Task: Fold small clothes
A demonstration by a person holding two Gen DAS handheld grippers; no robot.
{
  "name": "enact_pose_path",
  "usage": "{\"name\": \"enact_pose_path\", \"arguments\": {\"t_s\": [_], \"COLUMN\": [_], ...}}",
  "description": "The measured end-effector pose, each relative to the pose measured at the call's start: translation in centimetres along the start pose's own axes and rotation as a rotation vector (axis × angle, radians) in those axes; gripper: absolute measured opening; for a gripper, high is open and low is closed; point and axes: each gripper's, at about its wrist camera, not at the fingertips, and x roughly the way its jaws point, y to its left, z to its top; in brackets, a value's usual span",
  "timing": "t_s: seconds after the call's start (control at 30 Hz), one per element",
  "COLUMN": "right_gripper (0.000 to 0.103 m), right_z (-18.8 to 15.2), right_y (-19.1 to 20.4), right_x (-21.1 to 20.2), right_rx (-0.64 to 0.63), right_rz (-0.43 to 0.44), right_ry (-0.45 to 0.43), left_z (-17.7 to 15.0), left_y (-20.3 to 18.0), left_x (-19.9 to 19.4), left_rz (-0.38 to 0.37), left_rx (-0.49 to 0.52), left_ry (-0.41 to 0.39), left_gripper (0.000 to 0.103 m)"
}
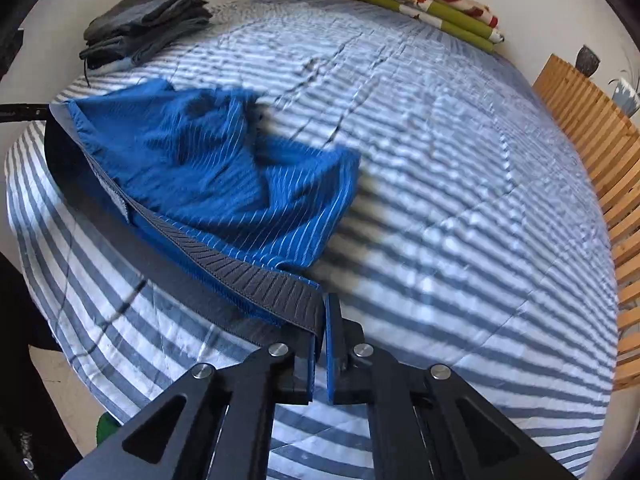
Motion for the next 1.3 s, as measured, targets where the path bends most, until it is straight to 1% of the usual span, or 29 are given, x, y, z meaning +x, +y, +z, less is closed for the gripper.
{"name": "enact_pose_path", "arguments": {"t_s": [0.03, 0.1, 0.17, 0.23, 0.27, 0.3, 0.37, 0.43, 0.47, 0.53, 0.57, 0.63, 0.67, 0.73, 0.8, 0.83, 0.87, 0.9, 0.97, 1.07, 1.1, 1.2, 1.23, 1.27, 1.3], "right_gripper": [0.003, 0.002, 0.002, 0.002, 0.002, 0.002, 0.002, 0.002, 0.002, 0.002, 0.002, 0.002, 0.002, 0.002, 0.002, 0.002, 0.002, 0.002, 0.002, 0.002, 0.002, 0.002, 0.004, 0.007, 0.014], "right_z": [1.5, 5.4, 9.8, 13.0, 13.9, 14.2, 13.3, 10.9, 9.3, 5.9, 3.9, 0.4, -1.1, -3.5, -5.0, -5.4, -5.5, -5.4, -5.3, -4.9, -4.8, -4.8, -4.9, -5.1, -5.3], "right_y": [-0.7, -2.5, -4.9, -7.3, -8.1, -8.6, -8.8, -8.5, -8.1, -6.9, -6.2, -4.9, -4.5, -4.2, -4.3, -4.4, -4.8, -5.1, -5.5, -5.1, -5.0, -4.7, -4.6, -4.6, -4.8], "right_x": [-1.5, -4.8, -8.5, -12.2, -13.4, -14.1, -14.3, -13.0, -11.8, -8.9, -7.2, -3.7, -2.0, 0.5, 1.6, 1.8, 1.8, 1.8, 1.6, 1.2, 1.1, 1.1, 1.0, 1.0, 1.0], "right_rx": [-0.015, -0.033, -0.005, 0.051, 0.061, 0.052, 0.015, 0.004, 0.001, -0.006, -0.004, 0.004, 0.018, 0.058, 0.083, 0.097, 0.123, 0.148, 0.164, 0.155, 0.15, 0.134, 0.132, 0.133, 0.136], "right_rz": [-0.031, -0.138, -0.225, -0.262, -0.26, -0.254, -0.237, -0.179, -0.149, -0.123, -0.11, -0.082, -0.071, -0.035, -0.037, -0.036, -0.027, -0.015, -0.009, -0.019, -0.019, -0.035, -0.041, -0.042, -0.051], "right_ry": [-0.035, -0.123, -0.214, -0.281, -0.287, -0.272, -0.232, -0.165, -0.126, -0.052, -0.013, 0.061, 0.095, 0.148, 0.156, 0.151, 0.146, 0.142, 0.135, 0.12, 0.118, 0.114, 0.11, 0.109, 0.111], "left_z": [2.4, 7.1, 10.7, 12.2, 12.0, 11.4, 9.2, 5.9, 4.1, 0.3, -1.5, -4.6, -5.7, -7.6, -8.8, -9.4, -9.7, -9.8, -9.6, -9.5, -9.7, -10.5, -10.5, -10.6, -10.5], "left_y": [-0.5, -1.9, -3.2, -4.2, -4.6, -4.9, -5.6, -6.3, -6.7, -7.4, -7.7, -7.8, -8.0, -8.4, -8.4, -8.5, -8.4, -8.4, -7.4, -6.4, -6.2, -5.8, -5.9, -6.0, -6.2], "left_x": [-1.2, -3.9, -7.1, -8.7, -8.9, -8.7, -7.6, -5.3, -3.7, 0.1, 1.9, 4.8, 5.7, 6.4, 6.4, 6.1, 5.9, 5.8, 5.9, 6.6, 6.7, 7.1, 7.0, 6.9, 7.0], "left_rz": [-0.002, -0.002, -0.023, -0.036, -0.036, -0.036, -0.021, -0.008, 0.0, 0.03, 0.042, 0.037, 0.048, 0.065, 0.065, 0.068, 0.084, 0.106, 0.14, 0.146, 0.15, 0.152, 0.151, 0.14, 0.131], "left_rx": [0.014, 0.024, 0.041, 0.075, 0.096, 0.127, 0.177, 0.218, 0.233, 0.274, 0.282, 0.268, 0.273, 0.285, 0.292, 0.296, 0.299, 0.302, 0.301, 0.27, 0.258, 0.243, 0.241, 0.245, 0.249], "left_ry": [-0.031, -0.095, -0.159, -0.147, -0.126, -0.096, -0.037, 0.039, 0.085, 0.176, 0.218, 0.284, 0.294, 0.289, 0.277, 0.272, 0.265, 0.255, 0.249, 0.256, 0.258, 0.253, 0.246, 0.248, 0.254], "left_gripper": [0.004, 0.004, 0.004, 0.004, 0.004, 0.005, 0.005, 0.005, 0.005, 0.005, 0.005, 0.005, 0.005, 0.007, 0.009, 0.011, 0.02, 0.032, 0.041, 0.042, 0.045, 0.044, 0.042, 0.032, 0.023]}}
